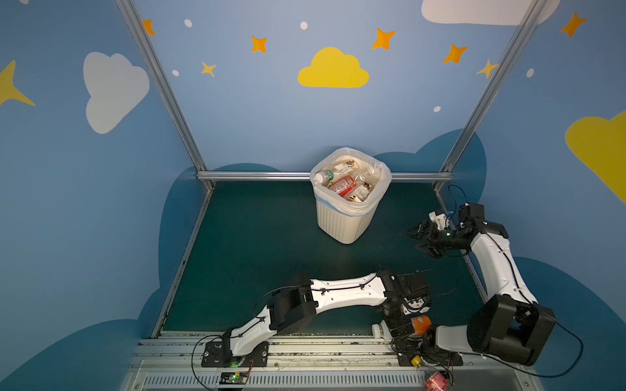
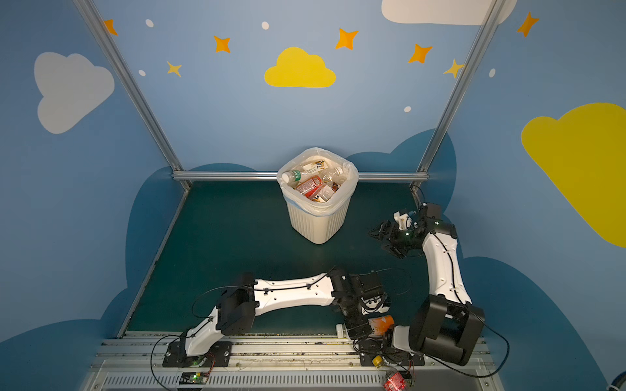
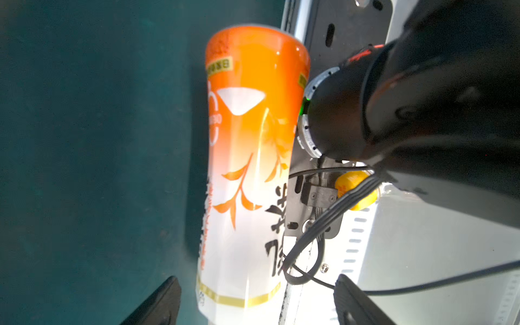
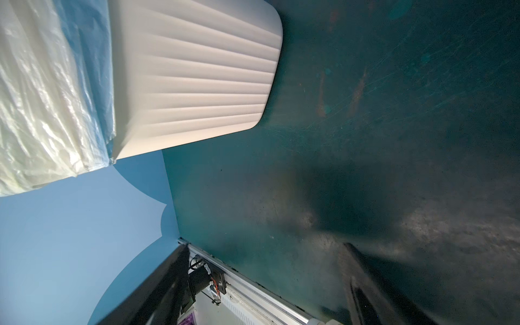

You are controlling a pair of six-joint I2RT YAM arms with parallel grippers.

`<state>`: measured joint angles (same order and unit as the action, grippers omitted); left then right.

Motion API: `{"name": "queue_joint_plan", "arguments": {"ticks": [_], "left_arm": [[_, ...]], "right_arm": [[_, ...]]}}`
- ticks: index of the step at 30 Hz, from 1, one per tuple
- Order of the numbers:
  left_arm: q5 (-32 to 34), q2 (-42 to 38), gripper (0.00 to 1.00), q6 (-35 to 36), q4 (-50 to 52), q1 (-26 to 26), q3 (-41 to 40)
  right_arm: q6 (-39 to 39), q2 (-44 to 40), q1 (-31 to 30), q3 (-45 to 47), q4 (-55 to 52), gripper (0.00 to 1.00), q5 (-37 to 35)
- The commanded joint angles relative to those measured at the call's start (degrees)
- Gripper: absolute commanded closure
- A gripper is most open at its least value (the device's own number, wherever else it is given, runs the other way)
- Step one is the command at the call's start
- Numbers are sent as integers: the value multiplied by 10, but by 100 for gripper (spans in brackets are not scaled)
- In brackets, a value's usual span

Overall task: Throw the plastic bottles in the bin
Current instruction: Pick up the plastic bottle from the bottom-right of the table.

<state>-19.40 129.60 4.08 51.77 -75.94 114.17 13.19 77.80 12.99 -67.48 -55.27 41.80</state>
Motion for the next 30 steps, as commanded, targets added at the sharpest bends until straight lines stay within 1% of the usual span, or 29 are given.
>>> {"name": "queue_joint_plan", "arguments": {"ticks": [1, 10, 16, 20, 21, 23, 30], "left_arm": [[-18, 18, 14, 11, 15, 1, 12], [-23, 57, 16, 24, 14, 4, 45], [-28, 81, 26, 36, 26, 9, 67], [-33, 93, 42, 44, 39, 15, 70], [-37, 94, 45, 44, 41, 17, 68], [-41, 86, 48, 40, 37, 25, 54], [-32, 7, 48, 18, 2, 71, -41]], "right_arm": [[-6, -16, 3, 8, -12, 16, 16], [-10, -20, 7, 10, -16, 16, 21], [-14, -24, 10, 9, -22, 16, 19], [-13, -23, 13, 9, -23, 16, 19], [-12, -23, 14, 9, -22, 16, 20], [-11, -21, 16, 7, -22, 16, 21], [-5, -24, 24, 3, -16, 16, 24]]}}
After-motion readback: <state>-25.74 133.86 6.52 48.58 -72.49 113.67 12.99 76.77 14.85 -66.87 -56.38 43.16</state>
